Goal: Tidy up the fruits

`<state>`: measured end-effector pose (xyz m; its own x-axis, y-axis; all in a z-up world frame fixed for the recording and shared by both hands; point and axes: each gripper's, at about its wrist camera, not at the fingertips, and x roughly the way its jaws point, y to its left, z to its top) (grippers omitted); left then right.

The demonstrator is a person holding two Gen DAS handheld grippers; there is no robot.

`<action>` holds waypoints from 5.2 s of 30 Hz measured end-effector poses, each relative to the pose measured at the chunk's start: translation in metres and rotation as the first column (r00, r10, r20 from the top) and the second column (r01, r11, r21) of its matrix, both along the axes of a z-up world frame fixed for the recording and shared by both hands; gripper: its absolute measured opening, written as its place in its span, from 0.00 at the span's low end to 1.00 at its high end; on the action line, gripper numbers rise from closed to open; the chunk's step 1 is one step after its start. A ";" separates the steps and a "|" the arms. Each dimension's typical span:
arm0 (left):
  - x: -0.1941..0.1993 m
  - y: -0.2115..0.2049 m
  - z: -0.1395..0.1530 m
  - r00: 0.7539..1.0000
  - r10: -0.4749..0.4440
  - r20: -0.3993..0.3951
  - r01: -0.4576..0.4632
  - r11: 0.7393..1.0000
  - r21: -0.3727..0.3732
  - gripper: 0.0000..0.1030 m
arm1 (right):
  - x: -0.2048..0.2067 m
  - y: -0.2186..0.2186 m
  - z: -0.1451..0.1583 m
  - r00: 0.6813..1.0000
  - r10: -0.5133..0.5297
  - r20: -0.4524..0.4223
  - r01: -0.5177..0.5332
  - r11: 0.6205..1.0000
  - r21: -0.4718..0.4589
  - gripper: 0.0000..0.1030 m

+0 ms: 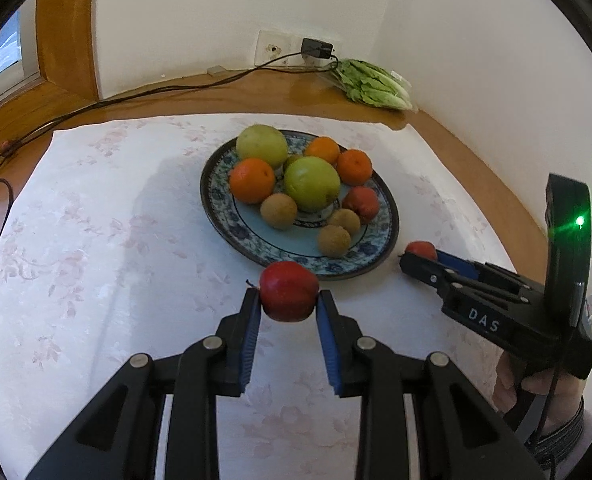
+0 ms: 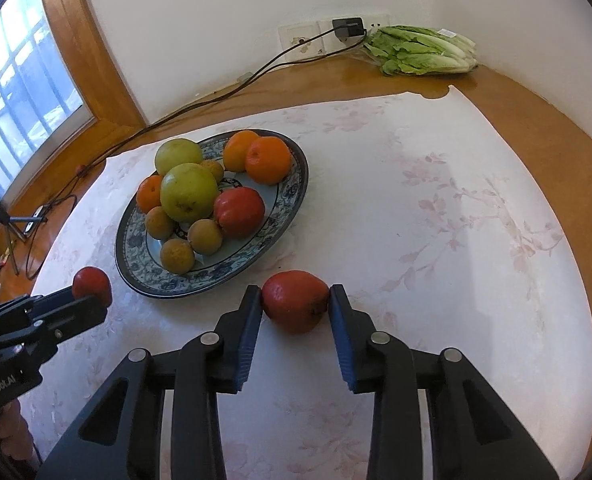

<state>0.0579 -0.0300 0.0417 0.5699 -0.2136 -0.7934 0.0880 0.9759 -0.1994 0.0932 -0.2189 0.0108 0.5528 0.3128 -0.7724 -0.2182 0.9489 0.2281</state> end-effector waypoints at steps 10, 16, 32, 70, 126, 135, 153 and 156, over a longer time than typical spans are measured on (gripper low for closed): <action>0.012 0.005 0.006 1.000 0.021 0.022 -0.021 1.000 0.017 0.29 | -0.007 -0.003 0.016 0.999 -0.002 0.032 0.002 1.000 0.018 0.34; 0.022 0.007 0.007 0.999 0.033 0.031 -0.034 0.999 0.026 0.29 | -0.006 0.005 0.027 0.998 0.022 0.057 -0.023 1.000 0.017 0.34; 0.049 0.002 -0.005 0.999 0.027 0.030 -0.029 0.998 0.061 0.29 | 0.009 0.039 0.025 0.993 0.094 0.068 -0.093 0.996 -0.006 0.34; 0.062 0.001 -0.018 1.000 0.018 0.023 -0.018 0.999 0.030 0.32 | 0.021 0.050 0.012 0.989 0.102 0.106 -0.098 0.994 -0.042 0.44; 0.017 -0.014 -0.036 0.995 0.097 0.034 -0.102 0.972 0.212 0.86 | -0.018 0.028 -0.004 0.997 0.046 0.064 -0.039 0.993 -0.109 0.67; 0.017 -0.014 -0.036 0.994 0.100 0.035 -0.105 0.972 0.212 0.86 | -0.018 0.029 -0.003 0.997 0.048 0.063 -0.041 0.994 -0.102 0.68; 0.018 -0.013 -0.036 0.994 0.101 0.035 -0.107 0.972 0.211 0.86 | -0.018 0.029 -0.003 0.997 0.049 0.063 -0.043 0.994 -0.099 0.69; 0.018 -0.013 -0.036 0.994 0.102 0.037 -0.107 0.972 0.211 0.86 | -0.018 0.030 -0.004 0.997 0.049 0.063 -0.043 0.994 -0.100 0.70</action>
